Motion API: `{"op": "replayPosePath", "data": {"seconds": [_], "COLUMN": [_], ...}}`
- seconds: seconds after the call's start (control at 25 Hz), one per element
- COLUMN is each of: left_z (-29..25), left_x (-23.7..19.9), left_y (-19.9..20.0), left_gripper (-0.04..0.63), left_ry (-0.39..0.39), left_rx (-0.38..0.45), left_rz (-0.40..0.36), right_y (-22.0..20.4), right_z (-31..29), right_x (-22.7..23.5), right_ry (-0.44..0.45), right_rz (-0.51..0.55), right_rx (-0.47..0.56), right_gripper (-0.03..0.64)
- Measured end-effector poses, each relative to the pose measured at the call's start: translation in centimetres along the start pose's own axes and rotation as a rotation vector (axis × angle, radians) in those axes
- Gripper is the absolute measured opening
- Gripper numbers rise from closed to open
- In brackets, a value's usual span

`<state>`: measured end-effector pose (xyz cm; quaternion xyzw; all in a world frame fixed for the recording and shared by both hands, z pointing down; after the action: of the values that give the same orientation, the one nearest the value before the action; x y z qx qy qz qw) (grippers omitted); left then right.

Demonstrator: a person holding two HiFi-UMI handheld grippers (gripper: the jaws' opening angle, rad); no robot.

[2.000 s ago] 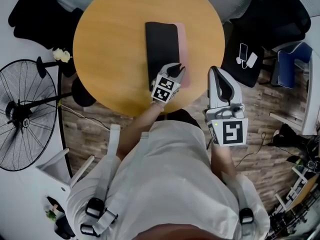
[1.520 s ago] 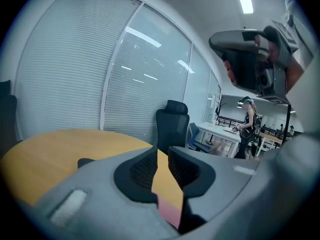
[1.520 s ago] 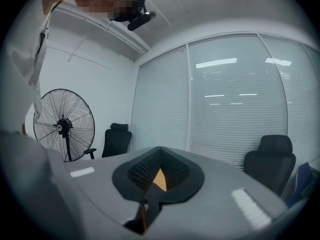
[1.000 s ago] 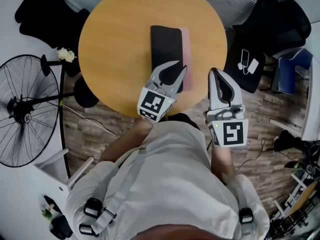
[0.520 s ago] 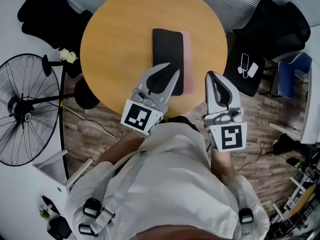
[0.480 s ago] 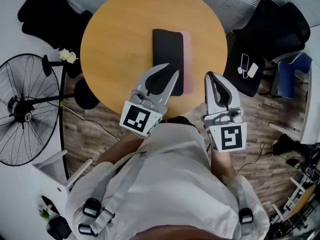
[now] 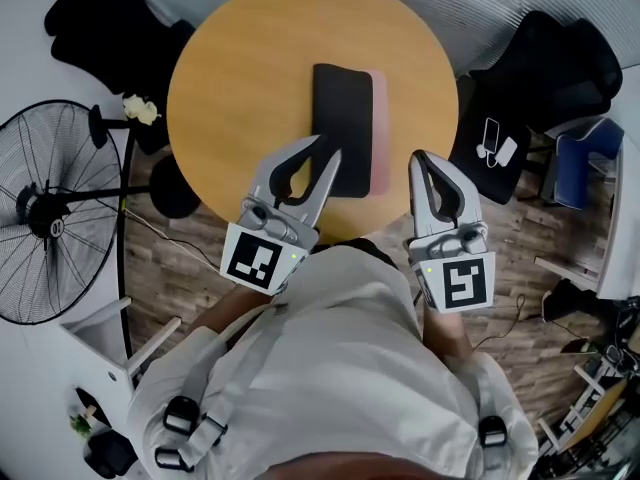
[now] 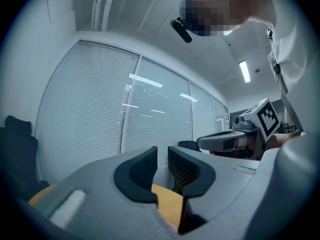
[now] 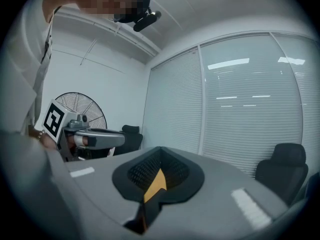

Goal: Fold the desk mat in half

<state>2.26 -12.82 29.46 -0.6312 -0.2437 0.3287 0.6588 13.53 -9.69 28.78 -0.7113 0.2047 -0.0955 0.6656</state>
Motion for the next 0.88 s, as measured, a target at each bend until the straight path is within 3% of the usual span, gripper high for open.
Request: {"op": "replayPosePath", "data": {"seconds": [0.36,0.88], "left_z": [2.2,4.8], "left_x": [-1.5,-3.6], "left_y": [1.8,2.5], "left_gripper": [0.071,0.071], "left_ry": [0.052,0.113], "left_rx": [0.006,-0.001], "left_rz": [-0.056,-0.073], "right_y": [1.0,1.9], "right_z": [-0.7,-1.6], "right_x": [-1.6,-3.3], "right_ry": [0.044,0.072], "right_rz": [0.011,0.014], "right_rx": [0.012,0.021], "right_gripper": [0.005,0.005]}}
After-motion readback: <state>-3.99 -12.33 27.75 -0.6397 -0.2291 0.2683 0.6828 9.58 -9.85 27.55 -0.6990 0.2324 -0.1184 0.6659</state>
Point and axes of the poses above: the fingertips, and each gripper's own axes: z backward along the fingers, x to its right, y out of its top, the point moved 1 cm from there along z, backward along the fingers, and after that the axes turned 2 degrees about x, right-handed, at the moved point
